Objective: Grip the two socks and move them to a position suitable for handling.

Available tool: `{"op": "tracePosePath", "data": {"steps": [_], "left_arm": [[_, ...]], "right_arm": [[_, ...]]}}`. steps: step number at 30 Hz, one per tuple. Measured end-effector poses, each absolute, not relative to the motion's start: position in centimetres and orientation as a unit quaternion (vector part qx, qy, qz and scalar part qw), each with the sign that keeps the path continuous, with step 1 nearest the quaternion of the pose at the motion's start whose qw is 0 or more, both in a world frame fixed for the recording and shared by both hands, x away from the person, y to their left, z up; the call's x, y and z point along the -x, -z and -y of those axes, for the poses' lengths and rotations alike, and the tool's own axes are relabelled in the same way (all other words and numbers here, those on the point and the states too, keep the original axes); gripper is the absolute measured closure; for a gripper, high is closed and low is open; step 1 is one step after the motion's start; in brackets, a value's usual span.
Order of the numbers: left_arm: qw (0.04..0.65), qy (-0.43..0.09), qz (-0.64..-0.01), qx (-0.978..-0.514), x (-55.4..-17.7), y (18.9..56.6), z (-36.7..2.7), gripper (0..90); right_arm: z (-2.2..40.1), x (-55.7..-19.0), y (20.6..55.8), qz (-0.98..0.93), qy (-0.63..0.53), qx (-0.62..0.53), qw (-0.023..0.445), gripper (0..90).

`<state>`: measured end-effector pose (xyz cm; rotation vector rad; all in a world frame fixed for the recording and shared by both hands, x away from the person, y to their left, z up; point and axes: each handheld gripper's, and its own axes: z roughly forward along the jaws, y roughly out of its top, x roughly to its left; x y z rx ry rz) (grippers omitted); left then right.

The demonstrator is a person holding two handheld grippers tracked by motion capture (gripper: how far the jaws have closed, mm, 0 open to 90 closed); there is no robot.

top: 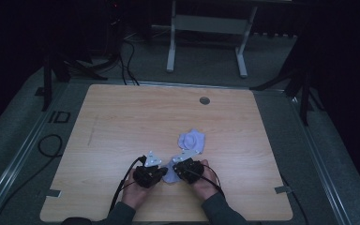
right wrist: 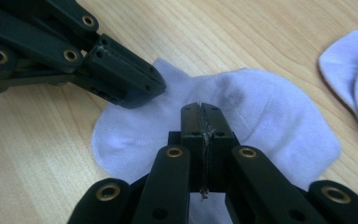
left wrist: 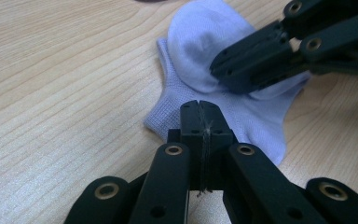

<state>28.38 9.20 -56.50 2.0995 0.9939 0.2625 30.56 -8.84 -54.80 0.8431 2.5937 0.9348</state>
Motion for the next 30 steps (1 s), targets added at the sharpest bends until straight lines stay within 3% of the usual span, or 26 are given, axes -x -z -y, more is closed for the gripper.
{"op": "tracePosePath", "data": {"steps": [14, 30], "left_arm": [[0.391, -0.104, -0.390, -0.827, -28.4, 56.5, -9.2, 89.8], [0.390, -0.102, -0.386, -0.829, -28.6, 56.5, -9.2, 89.7]], "right_arm": [[12.8, -30.1, 52.8, -0.860, -0.363, -0.331, 0.135, 89.3], [18.1, -27.5, 52.5, -0.840, -0.358, -0.369, 0.174, 88.5]]}}
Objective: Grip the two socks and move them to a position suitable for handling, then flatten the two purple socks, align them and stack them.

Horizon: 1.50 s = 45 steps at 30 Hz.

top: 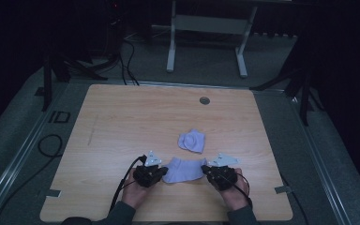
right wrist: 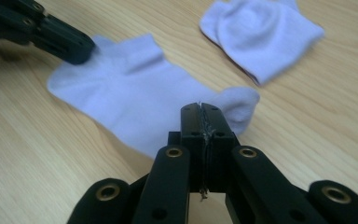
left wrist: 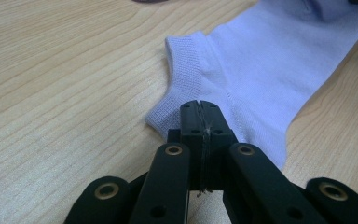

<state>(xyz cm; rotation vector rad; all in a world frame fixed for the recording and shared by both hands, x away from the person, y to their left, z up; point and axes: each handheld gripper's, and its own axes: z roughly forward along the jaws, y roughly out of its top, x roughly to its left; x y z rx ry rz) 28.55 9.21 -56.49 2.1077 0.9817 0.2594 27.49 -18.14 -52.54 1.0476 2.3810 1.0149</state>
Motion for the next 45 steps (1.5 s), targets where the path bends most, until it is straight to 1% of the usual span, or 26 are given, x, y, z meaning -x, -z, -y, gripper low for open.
{"op": "tracePosePath", "data": {"steps": [4, 8, 12, 19, 28, 45], "left_arm": [[0.387, -0.107, -0.384, -0.831, -28.5, 56.5, -9.1, 89.7], [0.388, -0.107, -0.384, -0.831, -28.5, 56.5, -9.1, 89.7], [0.389, -0.107, -0.384, -0.830, -28.5, 56.5, -9.1, 89.6], [0.393, -0.107, -0.385, -0.829, -28.7, 56.5, -9.1, 89.5], [0.392, -0.110, -0.382, -0.830, -28.6, 56.6, -9.0, 89.1], [0.392, -0.113, -0.383, -0.829, -28.6, 56.6, -8.9, 88.5]], "right_arm": [[19.7, -27.0, 52.6, -0.833, -0.349, -0.386, 0.186, 87.7], [21.4, -27.0, 52.6, -0.822, -0.350, -0.409, 0.187, 86.7], [21.8, -27.3, 52.2, -0.818, -0.354, -0.411, 0.190, 85.2], [20.6, -27.9, 50.9, -0.824, -0.356, -0.386, 0.211, 81.5], [19.7, -28.2, 51.3, -0.832, -0.352, -0.377, 0.206, 79.9], [16.6, -32.5, 50.1, -0.854, -0.336, -0.340, 0.208, 78.2]]}}
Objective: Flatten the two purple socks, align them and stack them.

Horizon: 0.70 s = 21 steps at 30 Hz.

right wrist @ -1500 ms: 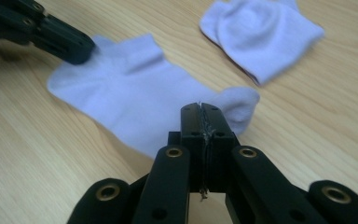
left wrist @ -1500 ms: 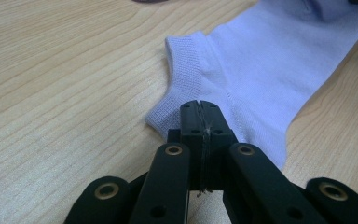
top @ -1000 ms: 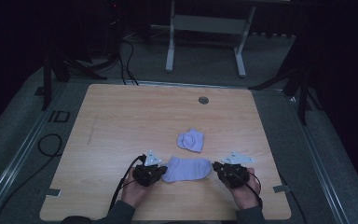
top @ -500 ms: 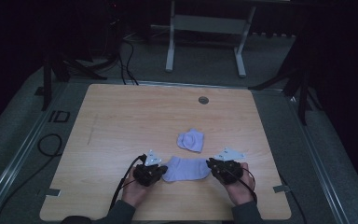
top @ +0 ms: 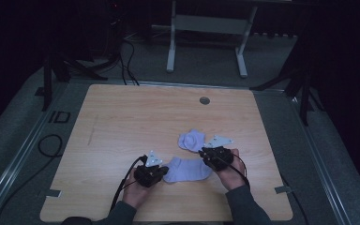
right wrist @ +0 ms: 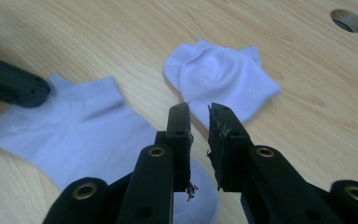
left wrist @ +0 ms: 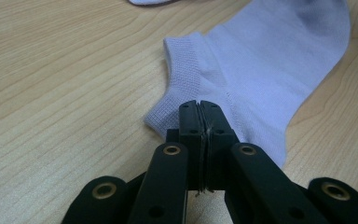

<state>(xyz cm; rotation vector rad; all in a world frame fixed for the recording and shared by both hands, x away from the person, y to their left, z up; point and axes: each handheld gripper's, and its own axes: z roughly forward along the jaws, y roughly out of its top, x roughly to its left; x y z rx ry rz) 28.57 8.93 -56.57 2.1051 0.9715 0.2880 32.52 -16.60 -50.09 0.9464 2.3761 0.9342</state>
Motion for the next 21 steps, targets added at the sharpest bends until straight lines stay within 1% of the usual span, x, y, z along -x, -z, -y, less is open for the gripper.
{"op": "tracePosePath", "data": {"steps": [13, 21], "left_arm": [[0.393, -0.115, -0.382, -0.828, -28.6, 56.6, -8.9, 88.1], [0.392, -0.113, -0.383, -0.829, -28.6, 56.6, -8.9, 87.7]], "right_arm": [[13.5, -36.2, 50.4, -0.872, -0.311, -0.330, 0.187, 77.0], [11.2, -38.6, 50.6, -0.875, -0.299, -0.339, 0.175, 70.0]]}}
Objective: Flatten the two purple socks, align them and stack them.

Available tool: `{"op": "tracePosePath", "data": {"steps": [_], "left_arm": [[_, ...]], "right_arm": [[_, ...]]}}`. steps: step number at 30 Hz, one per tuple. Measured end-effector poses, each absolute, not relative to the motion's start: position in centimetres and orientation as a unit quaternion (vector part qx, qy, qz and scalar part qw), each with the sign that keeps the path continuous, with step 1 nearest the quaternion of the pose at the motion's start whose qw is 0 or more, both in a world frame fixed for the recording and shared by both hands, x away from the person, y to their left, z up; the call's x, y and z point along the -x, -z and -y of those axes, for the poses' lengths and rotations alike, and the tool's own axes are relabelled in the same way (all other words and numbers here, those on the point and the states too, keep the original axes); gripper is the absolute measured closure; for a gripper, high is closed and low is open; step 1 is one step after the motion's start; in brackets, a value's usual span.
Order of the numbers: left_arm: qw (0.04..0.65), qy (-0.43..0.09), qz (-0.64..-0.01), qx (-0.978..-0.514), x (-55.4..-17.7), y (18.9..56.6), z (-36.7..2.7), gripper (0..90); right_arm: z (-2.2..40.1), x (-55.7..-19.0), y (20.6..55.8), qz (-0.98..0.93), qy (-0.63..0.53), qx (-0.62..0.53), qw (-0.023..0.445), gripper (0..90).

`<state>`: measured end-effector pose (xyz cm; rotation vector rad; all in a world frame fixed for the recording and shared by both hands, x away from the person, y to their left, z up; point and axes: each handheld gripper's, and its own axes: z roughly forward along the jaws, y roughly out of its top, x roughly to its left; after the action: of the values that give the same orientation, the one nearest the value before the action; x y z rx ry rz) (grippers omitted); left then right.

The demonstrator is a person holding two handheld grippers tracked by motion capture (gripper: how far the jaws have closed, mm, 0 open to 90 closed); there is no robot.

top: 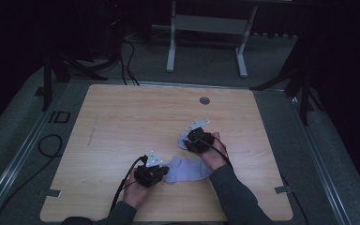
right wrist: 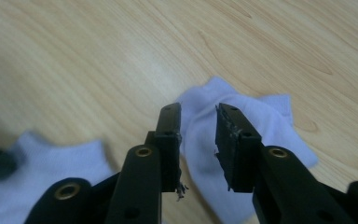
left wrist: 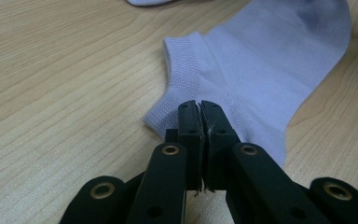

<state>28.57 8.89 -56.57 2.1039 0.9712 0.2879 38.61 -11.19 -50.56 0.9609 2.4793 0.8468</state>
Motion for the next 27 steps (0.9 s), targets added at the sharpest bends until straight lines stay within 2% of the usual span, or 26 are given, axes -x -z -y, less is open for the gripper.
{"op": "tracePosePath", "data": {"steps": [6, 12, 20, 27], "left_arm": [[0.390, -0.113, -0.382, -0.830, -28.6, 56.5, -8.9, 87.5], [0.392, -0.113, -0.383, -0.829, -28.6, 56.6, -8.9, 87.3], [0.391, -0.113, -0.382, -0.829, -28.6, 56.6, -8.8, 87.0], [0.391, -0.114, -0.382, -0.830, -28.6, 56.5, -8.8, 87.0]], "right_arm": [[10.2, -41.0, 51.9, -0.878, -0.274, -0.366, 0.142, 67.5], [9.5, -42.3, 52.9, -0.873, -0.254, -0.393, 0.135, 66.6], [9.3, -43.2, 53.7, -0.868, -0.239, -0.420, 0.114, 84.0], [9.2, -42.5, 53.7, -0.861, -0.246, -0.430, 0.115, 88.4]]}}
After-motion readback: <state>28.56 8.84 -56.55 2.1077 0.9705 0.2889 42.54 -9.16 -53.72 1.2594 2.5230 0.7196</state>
